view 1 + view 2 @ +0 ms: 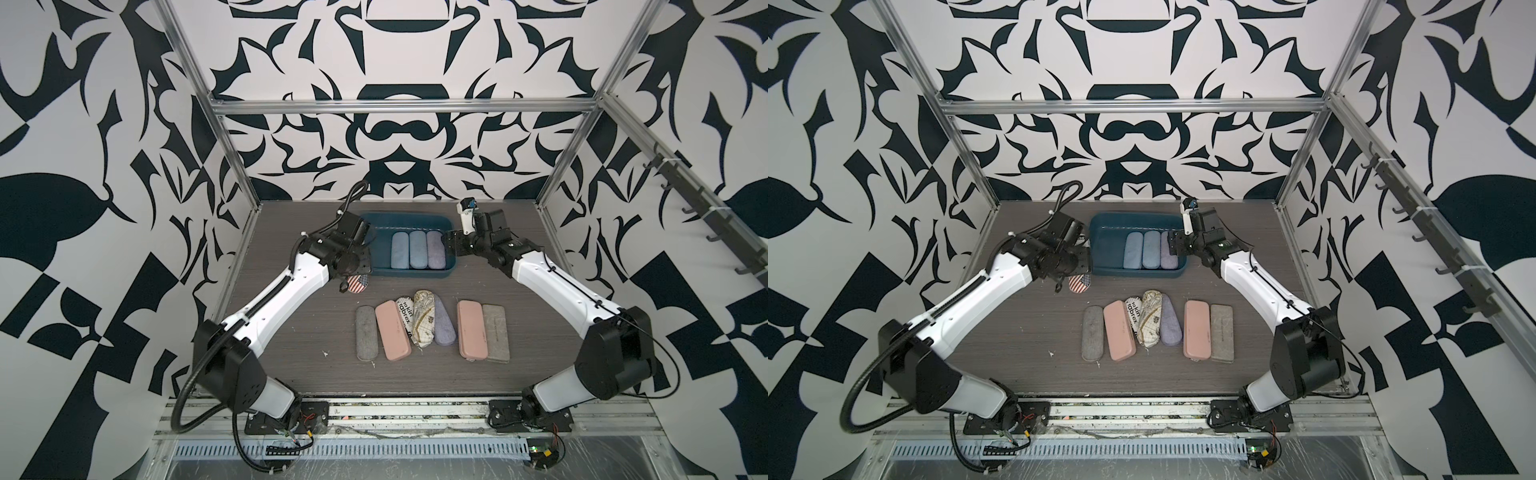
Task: Put the glasses cases into the storage boxes
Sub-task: Place the glasses case in the storage box.
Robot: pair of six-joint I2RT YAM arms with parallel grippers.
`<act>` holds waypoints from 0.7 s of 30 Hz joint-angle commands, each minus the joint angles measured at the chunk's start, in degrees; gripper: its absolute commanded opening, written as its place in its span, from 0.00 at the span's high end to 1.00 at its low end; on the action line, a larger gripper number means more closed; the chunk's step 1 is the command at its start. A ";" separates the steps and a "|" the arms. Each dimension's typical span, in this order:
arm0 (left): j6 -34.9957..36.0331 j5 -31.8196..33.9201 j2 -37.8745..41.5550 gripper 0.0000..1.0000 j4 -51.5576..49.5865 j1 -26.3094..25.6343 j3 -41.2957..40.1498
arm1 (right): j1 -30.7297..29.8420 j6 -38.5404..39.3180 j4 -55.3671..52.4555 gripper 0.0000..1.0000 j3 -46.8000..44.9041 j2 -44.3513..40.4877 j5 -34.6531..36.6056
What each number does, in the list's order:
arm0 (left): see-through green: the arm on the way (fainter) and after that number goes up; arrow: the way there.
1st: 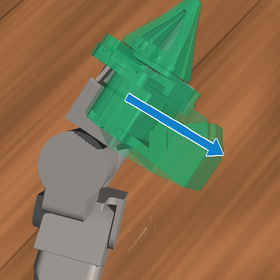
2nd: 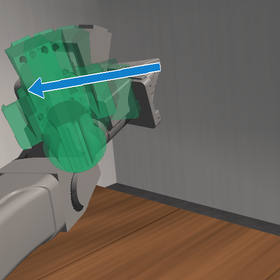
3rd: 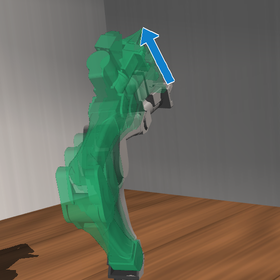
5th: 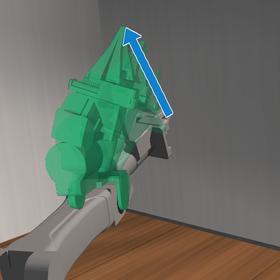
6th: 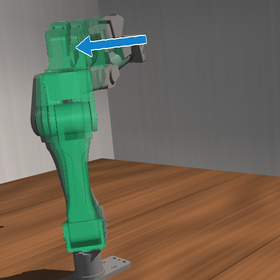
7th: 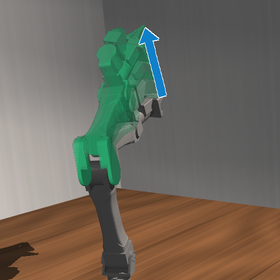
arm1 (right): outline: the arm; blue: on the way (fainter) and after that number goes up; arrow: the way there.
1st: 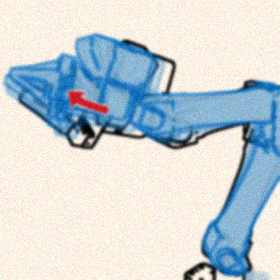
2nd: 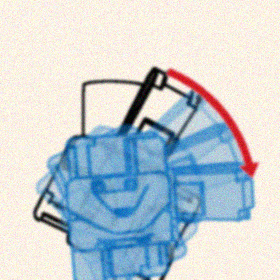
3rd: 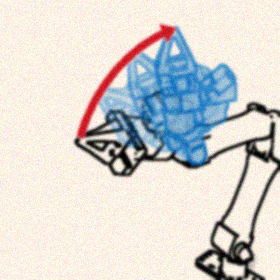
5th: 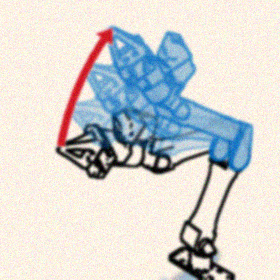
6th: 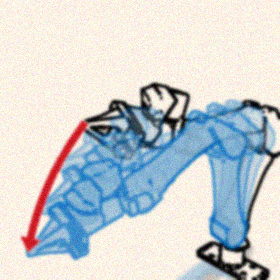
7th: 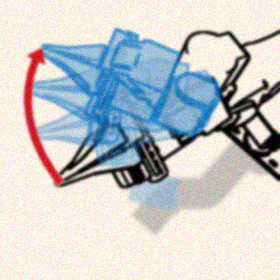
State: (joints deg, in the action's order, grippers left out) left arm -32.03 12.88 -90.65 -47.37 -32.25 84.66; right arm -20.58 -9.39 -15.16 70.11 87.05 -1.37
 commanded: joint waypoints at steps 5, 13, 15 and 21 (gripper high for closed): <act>7.23 -5.91 -19.82 0.44 1.63 2.19 20.52 | 0.20 -0.81 1.01 0.18 0.93 -1.70 -0.35; 8.79 -7.11 -32.60 0.44 0.88 2.96 31.51 | 0.21 -0.46 0.74 0.18 1.68 -1.71 0.13; 8.99 -7.11 -33.76 0.44 2.24 3.12 31.14 | 0.24 -0.41 0.66 0.18 1.71 -1.62 0.27; 9.70 -7.60 -36.96 0.44 5.17 3.35 30.90 | 0.16 -0.37 0.68 0.18 1.70 -1.31 0.22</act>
State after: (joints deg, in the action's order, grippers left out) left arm -23.27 6.13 -125.91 -43.83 -29.23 114.48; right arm -20.58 -9.56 -15.20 70.11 87.05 -1.45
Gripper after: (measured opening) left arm 0.662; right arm 0.818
